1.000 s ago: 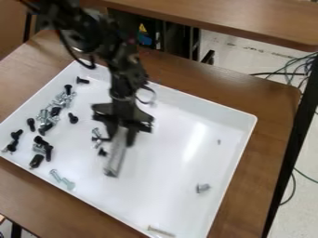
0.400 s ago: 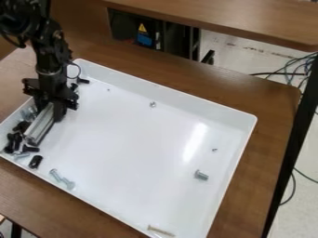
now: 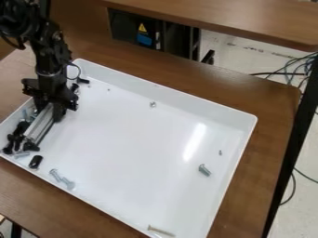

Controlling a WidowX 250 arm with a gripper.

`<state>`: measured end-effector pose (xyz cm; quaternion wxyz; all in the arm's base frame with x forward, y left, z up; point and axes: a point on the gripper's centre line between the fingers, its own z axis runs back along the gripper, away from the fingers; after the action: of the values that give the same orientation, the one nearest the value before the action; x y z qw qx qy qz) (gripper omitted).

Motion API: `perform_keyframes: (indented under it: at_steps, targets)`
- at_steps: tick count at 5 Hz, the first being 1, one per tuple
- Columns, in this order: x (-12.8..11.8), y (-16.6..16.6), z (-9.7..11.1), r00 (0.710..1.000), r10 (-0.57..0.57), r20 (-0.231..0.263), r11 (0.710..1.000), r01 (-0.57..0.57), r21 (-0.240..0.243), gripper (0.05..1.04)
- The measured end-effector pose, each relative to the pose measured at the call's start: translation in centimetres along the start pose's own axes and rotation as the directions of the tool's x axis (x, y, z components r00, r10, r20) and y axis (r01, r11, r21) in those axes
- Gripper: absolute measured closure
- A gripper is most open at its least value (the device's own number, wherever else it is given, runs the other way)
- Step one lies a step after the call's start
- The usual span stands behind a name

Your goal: Sweep into pile

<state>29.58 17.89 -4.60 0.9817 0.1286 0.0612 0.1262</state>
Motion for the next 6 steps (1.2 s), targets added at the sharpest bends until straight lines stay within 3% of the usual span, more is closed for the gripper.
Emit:
perform_keyframes:
  at_steps: [1,2,3,4,6]
  targets:
    - [-0.6,-2.6,0.7,1.0,-0.012,-0.011,1.0,0.012,-0.021,0.732]
    - [-1.8,-5.1,3.0,1.0,-0.028,-0.013,1.0,0.028,0.007,0.732]
    - [-2.1,-7.2,7.1,0.995,-0.042,0.093,0.999,0.04,0.017,0.732]
    - [-3.2,-10.0,8.4,0.99,-0.058,0.128,0.998,0.054,0.035,0.732]
    - [-6.8,-18.3,9.1,0.967,-0.224,0.122,0.973,0.229,-0.033,0.732]
